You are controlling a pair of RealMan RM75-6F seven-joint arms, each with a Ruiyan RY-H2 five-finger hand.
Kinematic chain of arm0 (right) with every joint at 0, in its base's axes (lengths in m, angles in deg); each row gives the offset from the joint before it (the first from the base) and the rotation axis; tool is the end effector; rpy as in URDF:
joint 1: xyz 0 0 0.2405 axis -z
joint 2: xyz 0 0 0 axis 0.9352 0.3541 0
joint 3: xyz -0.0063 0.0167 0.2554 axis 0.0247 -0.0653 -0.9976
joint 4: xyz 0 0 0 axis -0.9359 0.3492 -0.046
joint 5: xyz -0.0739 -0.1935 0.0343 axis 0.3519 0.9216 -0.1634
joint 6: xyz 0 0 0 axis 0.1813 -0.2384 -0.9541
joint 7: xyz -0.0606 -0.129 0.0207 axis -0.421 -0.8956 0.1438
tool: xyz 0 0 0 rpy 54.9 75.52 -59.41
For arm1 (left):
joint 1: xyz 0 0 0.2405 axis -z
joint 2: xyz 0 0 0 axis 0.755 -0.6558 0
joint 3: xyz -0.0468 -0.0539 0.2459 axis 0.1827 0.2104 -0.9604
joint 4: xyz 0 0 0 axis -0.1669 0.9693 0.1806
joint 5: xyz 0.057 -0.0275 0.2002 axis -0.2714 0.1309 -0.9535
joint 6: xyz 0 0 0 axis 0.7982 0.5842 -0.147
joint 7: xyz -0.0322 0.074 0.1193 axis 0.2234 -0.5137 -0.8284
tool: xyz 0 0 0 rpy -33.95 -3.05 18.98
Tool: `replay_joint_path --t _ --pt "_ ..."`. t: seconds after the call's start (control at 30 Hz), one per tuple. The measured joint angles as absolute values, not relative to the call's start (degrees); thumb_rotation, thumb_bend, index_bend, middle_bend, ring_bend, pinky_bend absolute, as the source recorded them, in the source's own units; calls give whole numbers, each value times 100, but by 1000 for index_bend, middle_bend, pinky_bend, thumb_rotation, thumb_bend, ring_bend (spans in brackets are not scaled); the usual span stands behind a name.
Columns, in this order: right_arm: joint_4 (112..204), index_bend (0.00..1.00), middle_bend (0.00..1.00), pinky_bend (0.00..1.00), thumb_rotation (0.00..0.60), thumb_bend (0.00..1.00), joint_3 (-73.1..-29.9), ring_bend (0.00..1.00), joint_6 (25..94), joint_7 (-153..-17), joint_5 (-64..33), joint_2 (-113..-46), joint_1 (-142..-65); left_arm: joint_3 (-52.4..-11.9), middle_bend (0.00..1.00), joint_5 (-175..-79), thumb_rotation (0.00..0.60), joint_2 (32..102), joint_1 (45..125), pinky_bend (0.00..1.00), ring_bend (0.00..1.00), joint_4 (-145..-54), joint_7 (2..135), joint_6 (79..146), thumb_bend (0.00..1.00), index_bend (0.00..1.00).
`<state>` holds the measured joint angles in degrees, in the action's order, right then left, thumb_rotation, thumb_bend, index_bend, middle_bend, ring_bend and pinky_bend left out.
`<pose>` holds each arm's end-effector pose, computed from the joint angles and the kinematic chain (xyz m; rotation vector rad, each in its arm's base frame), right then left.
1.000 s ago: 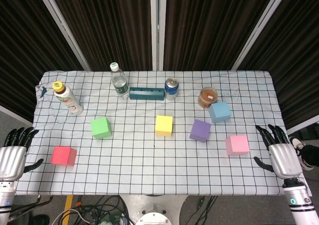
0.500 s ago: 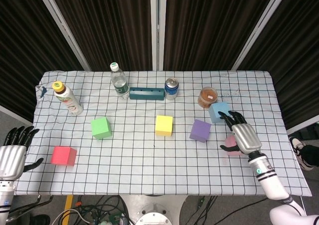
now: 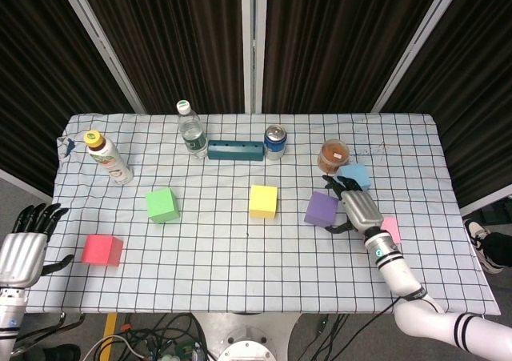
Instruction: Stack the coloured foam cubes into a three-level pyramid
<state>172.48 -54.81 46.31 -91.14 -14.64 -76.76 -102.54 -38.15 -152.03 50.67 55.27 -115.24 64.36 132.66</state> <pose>-0.2018 -0.3323 0.0255 1.6557 -1.2978 0.9719 -0.3172 0.1872 0.1462 -1.4439 -0.8269 -0.8296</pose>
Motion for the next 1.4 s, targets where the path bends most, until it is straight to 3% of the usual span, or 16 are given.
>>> replay_joint_path --t 0.4,0.9,1.4 --pt "16704 112 382 59 600 175 -5539 75 4276 -9030 -1816 -8146 -10644 -3843 110 -15190 600 5077 5527 84 74 -11426 6564 13229 104 157" --pt "16305 114 375 60 600 178 -5634 75 3515 -7883 -698 -7862 -11290 -3872 110 -15154 600 5050 5477 84 74 -11487 6546 13250 103 157" --pt "15578 119 374 59 600 179 -5533 75 3321 -6857 -146 -8447 -11800 -3870 110 -15127 600 5032 5512 84 74 -11503 6559 13166 103 157"
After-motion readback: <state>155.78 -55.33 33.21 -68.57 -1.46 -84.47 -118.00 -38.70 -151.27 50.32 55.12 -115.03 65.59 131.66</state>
